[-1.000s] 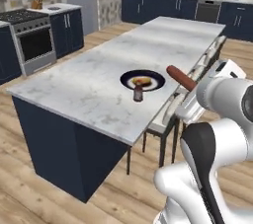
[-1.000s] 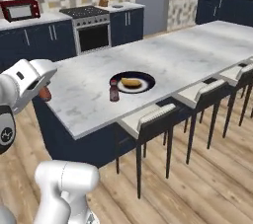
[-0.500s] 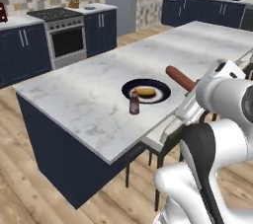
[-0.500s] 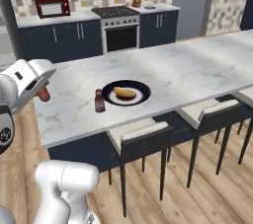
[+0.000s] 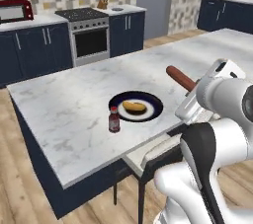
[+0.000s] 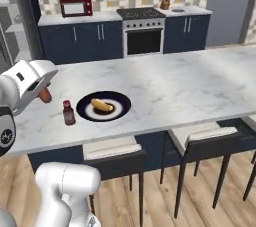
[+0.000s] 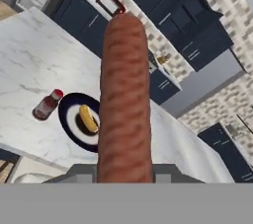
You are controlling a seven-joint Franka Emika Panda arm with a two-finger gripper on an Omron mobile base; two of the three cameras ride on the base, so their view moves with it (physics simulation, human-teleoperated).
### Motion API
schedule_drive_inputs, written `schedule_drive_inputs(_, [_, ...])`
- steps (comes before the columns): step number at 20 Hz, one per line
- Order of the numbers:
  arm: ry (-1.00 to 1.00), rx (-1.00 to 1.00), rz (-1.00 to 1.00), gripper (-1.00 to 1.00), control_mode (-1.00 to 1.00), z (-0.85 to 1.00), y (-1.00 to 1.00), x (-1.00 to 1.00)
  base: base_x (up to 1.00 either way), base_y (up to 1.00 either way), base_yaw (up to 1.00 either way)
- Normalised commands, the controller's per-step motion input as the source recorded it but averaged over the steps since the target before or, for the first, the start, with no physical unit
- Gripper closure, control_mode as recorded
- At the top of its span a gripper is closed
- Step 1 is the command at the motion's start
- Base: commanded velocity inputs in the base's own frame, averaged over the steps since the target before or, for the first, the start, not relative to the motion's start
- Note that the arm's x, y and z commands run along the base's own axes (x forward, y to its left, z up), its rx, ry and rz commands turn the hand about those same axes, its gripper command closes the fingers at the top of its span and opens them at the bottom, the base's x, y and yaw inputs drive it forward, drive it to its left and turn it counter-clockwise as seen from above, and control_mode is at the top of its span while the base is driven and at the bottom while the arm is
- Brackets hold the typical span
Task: Move the hot dog bun to the plate on the dining table and place the condiment next to that plate. Then navigate to the fridge and take the sausage and place it on the plate as well.
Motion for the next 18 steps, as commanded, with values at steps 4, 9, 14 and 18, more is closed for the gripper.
schedule_drive_inputs(4, [0.00, 0.00, 0.00, 1.00, 1.00, 0.00, 0.00, 0.00, 0.38, -0.68, 0.45])
schedule_drive_inputs(9, [0.00, 0.00, 0.00, 1.00, 1.00, 0.00, 0.00, 0.00, 0.59, -0.59, 0.49])
schedule_drive_inputs(14, [0.00, 0.00, 0.00, 1.00, 1.00, 0.00, 0.00, 0.00, 0.65, -0.59, 0.49])
schedule_drive_inputs(18, [0.00, 0.00, 0.00, 1.00, 1.00, 0.00, 0.00, 0.00, 0.82, -0.56, 0.46])
